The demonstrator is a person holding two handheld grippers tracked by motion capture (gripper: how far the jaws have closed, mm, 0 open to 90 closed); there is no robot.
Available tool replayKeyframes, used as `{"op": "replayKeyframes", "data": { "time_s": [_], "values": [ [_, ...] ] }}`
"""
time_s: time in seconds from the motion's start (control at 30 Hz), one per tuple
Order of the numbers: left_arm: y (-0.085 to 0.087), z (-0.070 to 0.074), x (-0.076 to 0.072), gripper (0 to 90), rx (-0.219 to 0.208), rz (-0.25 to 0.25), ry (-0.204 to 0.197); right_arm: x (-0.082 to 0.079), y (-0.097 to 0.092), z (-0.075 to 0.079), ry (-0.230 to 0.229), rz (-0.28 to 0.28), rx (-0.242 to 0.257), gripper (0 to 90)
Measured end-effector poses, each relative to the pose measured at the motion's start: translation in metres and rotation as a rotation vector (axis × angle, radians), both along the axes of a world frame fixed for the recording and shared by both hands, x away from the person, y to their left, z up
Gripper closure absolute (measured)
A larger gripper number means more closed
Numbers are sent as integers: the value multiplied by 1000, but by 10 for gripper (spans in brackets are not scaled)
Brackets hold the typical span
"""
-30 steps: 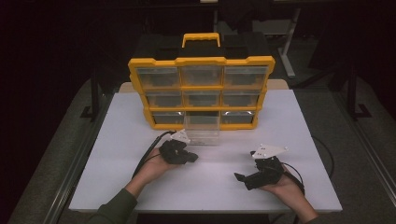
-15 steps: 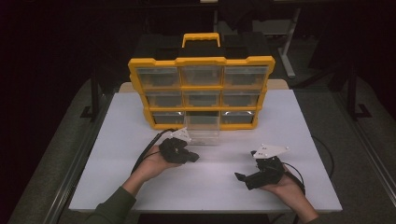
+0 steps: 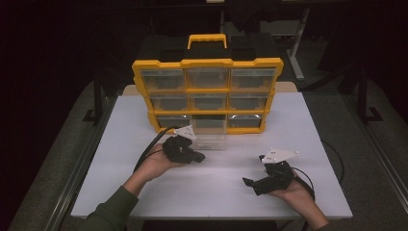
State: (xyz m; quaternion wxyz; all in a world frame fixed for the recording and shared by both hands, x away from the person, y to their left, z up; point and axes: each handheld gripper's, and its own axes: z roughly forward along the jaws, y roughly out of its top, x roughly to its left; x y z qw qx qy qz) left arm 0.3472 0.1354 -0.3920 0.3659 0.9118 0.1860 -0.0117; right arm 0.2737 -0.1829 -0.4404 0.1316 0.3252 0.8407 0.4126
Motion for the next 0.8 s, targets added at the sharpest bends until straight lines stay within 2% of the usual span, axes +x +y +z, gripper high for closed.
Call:
{"op": "replayKeyframes", "data": {
  "time_s": [0.53, 0.8],
  "values": [
    [0, 38, 17, 874, -31, -18, -33, -1, 1, 0, 0, -3, -7, 0],
    [2, 48, 28, 874, -44, -8, -34, 0, 1, 0, 3, -3, -9, 0]
  ]
}}
